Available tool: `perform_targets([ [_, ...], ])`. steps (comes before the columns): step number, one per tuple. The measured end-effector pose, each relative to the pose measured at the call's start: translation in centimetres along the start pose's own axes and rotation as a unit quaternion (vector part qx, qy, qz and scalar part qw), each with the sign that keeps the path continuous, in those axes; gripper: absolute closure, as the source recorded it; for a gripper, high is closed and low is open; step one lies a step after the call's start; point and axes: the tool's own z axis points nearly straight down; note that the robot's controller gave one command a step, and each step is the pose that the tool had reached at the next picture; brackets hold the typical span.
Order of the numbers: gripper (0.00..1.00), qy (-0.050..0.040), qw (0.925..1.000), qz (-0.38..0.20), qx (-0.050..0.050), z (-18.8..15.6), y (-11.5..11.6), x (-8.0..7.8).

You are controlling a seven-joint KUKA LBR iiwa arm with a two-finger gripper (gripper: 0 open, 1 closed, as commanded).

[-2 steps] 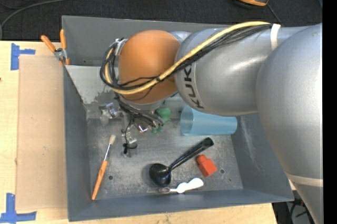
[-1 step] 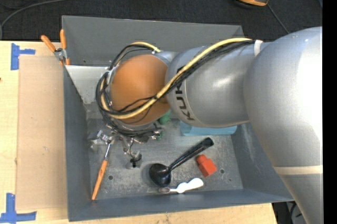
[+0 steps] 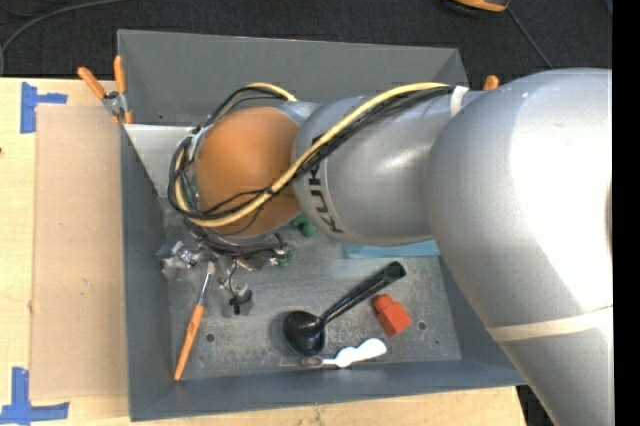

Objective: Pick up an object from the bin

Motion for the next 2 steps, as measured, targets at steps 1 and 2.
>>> perform_targets([
  [1, 1.0, 0.0034, 0.9827, -0.185, -0.004, -0.04, 0.42, 2.25],
  [2, 1.0, 0.0032, 0.9828, -0.185, -0.004, -0.04, 0.41, 2.25],
])
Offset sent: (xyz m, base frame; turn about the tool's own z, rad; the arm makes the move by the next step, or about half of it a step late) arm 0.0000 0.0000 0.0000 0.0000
